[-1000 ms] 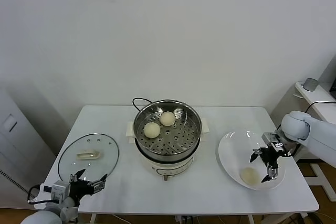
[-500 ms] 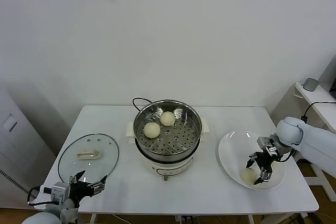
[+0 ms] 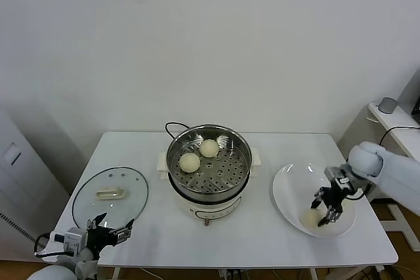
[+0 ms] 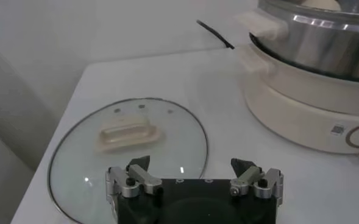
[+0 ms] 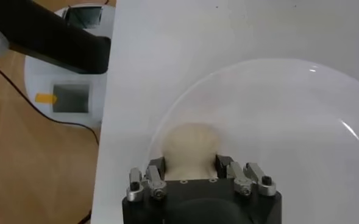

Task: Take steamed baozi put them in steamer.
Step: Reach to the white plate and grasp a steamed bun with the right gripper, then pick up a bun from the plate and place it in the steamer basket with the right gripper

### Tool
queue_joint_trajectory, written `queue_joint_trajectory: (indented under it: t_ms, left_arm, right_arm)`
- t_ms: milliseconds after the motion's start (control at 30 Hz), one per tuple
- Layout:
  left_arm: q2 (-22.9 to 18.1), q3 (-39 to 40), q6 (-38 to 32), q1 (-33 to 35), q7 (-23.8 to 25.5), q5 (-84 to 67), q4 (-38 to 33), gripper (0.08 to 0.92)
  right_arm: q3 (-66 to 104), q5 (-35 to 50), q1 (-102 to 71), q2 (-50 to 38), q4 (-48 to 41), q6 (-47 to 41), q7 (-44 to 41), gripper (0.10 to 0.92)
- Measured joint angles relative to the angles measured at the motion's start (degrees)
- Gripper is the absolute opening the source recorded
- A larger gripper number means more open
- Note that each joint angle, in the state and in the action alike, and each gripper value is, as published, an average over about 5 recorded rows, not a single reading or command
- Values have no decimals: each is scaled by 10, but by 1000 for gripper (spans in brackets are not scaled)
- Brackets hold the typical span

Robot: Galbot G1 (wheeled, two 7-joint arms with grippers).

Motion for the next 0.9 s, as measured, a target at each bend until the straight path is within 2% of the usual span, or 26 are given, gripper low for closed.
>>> queue_joint_trajectory:
  t_ms: [400,900]
  left_arm:
    - [6,0,1,0,-1,0,0,823]
    - [7,4,0,2,0,0,0,823]
  right_arm:
    - [-24,39,171,66,-17,62,-43,518]
    - [-16,45,263,240,-30,249,-75,524]
